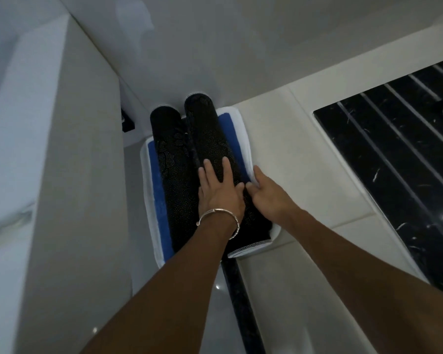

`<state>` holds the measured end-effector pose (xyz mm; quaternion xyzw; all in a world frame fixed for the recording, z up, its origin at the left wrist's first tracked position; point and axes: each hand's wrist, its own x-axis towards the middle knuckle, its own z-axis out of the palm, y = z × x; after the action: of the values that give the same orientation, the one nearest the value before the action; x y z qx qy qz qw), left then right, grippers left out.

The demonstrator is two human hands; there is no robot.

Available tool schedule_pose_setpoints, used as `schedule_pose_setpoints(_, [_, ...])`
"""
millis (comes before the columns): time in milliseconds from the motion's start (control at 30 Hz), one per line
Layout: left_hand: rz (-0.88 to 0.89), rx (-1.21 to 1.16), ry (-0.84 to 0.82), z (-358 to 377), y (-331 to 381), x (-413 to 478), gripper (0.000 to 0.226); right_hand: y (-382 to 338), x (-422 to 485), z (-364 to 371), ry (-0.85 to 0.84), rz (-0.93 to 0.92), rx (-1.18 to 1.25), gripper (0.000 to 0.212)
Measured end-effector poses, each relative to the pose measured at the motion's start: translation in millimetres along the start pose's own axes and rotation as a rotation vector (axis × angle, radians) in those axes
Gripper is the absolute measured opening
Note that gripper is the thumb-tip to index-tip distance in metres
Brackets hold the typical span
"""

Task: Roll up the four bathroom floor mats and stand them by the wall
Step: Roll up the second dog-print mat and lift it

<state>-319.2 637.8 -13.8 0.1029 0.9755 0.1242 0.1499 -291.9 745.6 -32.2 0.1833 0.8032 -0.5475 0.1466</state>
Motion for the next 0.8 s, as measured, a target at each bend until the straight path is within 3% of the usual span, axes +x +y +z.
schedule_pose_setpoints(367, [0.108, 0.211, -0.061, -17.2, 73.4, -18.9, 0.057, 4.6, -40.4, -72.4, 0.031, -0.027, 0.005, 0.050])
schedule_pose_setpoints(633, [0.381, 0.256, -0.104, -1.5, 181.1, -28.7, 0.056, 30.9, -83.2, -175.2, 0.219, -0.029, -0.038, 0.048])
schedule_pose_setpoints(800, [0.456, 0.318, -0.253, -4.3, 252.5, -66.0, 0.060, 62.3, -123.9, -234.0, 0.280, 0.095, -0.092, 0.055])
